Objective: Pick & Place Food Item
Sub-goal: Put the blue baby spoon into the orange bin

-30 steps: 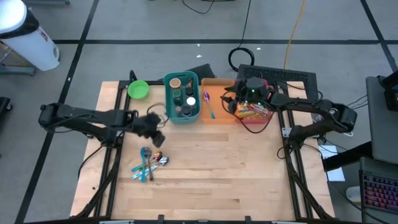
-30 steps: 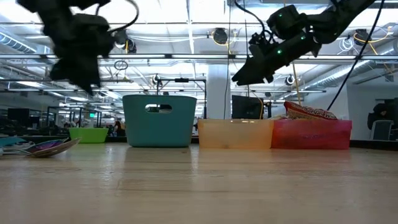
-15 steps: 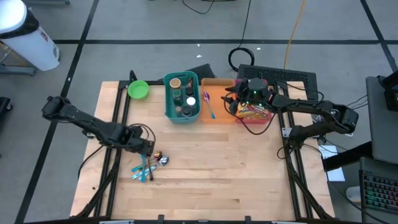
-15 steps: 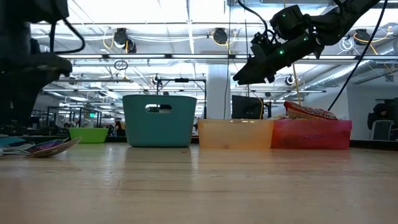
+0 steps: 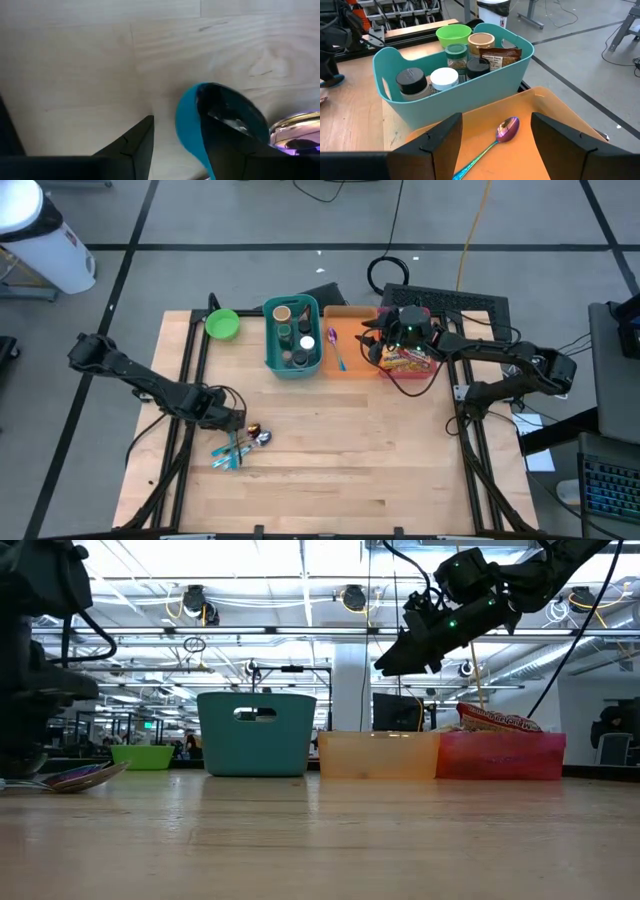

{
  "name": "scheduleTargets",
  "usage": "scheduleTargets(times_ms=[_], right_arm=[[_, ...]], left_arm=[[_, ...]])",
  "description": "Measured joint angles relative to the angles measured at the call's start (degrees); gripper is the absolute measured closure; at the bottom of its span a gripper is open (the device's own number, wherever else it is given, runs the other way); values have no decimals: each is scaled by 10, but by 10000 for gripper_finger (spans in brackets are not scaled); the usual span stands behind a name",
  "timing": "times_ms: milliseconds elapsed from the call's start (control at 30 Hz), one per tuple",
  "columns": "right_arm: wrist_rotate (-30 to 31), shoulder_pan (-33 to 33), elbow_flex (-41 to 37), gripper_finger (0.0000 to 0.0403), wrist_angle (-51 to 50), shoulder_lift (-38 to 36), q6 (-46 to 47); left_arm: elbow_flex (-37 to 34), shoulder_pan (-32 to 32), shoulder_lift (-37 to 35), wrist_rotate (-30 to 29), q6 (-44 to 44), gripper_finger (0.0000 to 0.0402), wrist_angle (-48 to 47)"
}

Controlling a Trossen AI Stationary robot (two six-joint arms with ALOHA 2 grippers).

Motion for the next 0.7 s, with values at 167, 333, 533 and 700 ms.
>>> scheduleTargets(times_ms=[167,333,533,700], right_arm=[[0,0,0,175,0,0,0],[0,0,0,176,0,0,0],[0,0,0,177,0,0,0],[0,0,0,177,0,0,1]], left_arm=[[-2,0,0,-3,-2,251,1],[-4,0,1,-51,11,317,38],[-3,7,0,-83,55,392,75],[-3,21,-1,-84,91,390,83]])
